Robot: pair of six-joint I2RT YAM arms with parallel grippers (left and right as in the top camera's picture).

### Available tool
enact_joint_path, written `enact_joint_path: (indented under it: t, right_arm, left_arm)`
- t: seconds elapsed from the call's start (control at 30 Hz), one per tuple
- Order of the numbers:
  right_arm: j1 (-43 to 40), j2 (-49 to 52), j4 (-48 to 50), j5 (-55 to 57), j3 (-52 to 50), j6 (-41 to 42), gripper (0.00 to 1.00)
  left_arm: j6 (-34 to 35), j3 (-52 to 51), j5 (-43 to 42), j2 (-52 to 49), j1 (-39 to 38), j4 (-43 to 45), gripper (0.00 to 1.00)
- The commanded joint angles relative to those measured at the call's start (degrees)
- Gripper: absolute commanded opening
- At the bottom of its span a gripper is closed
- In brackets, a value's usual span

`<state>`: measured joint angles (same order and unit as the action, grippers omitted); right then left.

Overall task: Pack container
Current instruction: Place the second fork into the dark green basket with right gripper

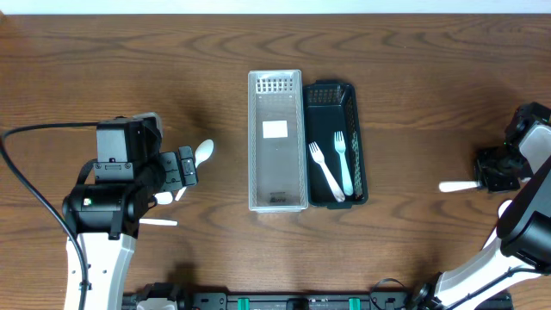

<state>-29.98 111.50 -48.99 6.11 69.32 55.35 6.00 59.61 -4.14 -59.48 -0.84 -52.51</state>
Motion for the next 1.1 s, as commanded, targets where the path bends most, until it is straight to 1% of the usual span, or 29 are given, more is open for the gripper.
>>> enact_joint_path:
  t: [0.0, 0.07, 0.13, 0.27, 0.37, 0.47, 0.57, 0.7, 0.83, 0.97, 1.07]
  right_arm:
    - [1.0, 3.1, -1.0, -0.6, -1.5, -1.0, 0.11]
    - [1.6, 2.8, -1.0, -0.6, -1.2, -2.1, 0.09]
    - [2.6, 1.8, -1.1, -1.6, -0.6, -4.9, 0.01]
    - [5.5, -2.4, -1.2, -4.3, 1.9, -9.7, 0.01]
    - [9.2, -8.0, -2.1, -4.5, 4.2, -11.2, 0.01]
    - [14.9, -14.5, -2.2, -4.5, 6.7, -15.5, 0.01]
    - [22.9, -20.8, -2.2, -4.5, 8.9, -19.3, 0.01]
    - [33.8, -25.2, -2.1, -4.4, 9.7, -20.9, 0.01]
    - [44.1, -24.6, -2.1, -4.4, 9.7, -21.5, 0.01]
    - [50.6, -20.3, -2.1, -4.4, 9.7, -22.4, 0.02]
    - [53.5, -15.5, -2.2, -4.4, 9.7, -24.7, 0.06]
  left_arm:
    - [-0.3, 1.0, 0.0, 0.1, 0.2, -0.1, 0.98]
    - [-0.3, 1.0, 0.0, 0.1, 0.2, -0.1, 0.98]
    - [-0.3, 1.0, 0.0, 0.1, 0.2, -0.1, 0.98]
    - [-0.3, 1.0, 0.0, 0.1, 0.2, -0.1, 0.98]
    - [-0.3, 1.0, 0.0, 0.1, 0.2, -0.1, 0.98]
    - [-0.3, 1.0, 0.0, 0.1, 0.2, -0.1, 0.98]
    - [-0.3, 1.0, 0.0, 0.1, 0.2, -0.1, 0.98]
    - [-0.3, 1.0, 0.0, 0.1, 0.2, -0.2, 0.98]
    - [-0.3, 1.0, 0.0, 0.1, 0.2, -0.2, 0.98]
    - [-0.3, 1.0, 0.0, 0.1, 0.2, -0.2, 0.98]
    - [-0.3, 1.0, 0.0, 0.0, 0.2, -0.2, 0.98]
